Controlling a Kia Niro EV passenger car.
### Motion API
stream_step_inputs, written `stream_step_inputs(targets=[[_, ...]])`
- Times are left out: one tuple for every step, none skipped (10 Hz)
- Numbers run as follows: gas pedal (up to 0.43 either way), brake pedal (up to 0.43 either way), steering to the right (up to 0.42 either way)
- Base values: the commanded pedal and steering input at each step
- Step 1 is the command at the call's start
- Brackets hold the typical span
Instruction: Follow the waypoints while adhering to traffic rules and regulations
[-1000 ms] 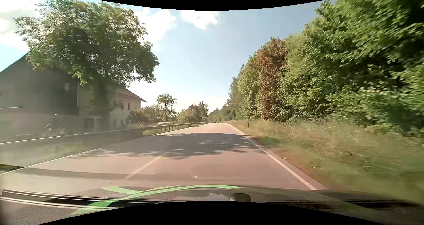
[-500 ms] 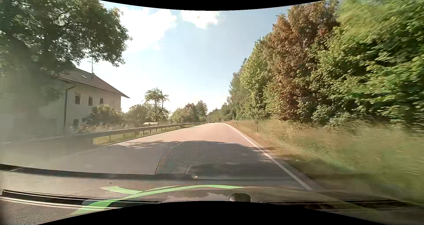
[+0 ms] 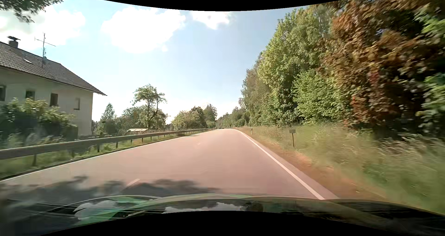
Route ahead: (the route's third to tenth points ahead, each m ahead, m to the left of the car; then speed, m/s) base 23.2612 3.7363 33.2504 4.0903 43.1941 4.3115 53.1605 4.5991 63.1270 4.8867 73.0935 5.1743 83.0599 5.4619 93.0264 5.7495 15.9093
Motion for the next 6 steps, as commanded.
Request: stream_step_inputs(targets=[[0.409, 0.000, -0.004], [0.409, 0.000, -0.004], [0.409, 0.000, -0.004], [0.409, 0.000, -0.004], [0.409, 0.000, -0.004], [0.409, 0.000, -0.004]])
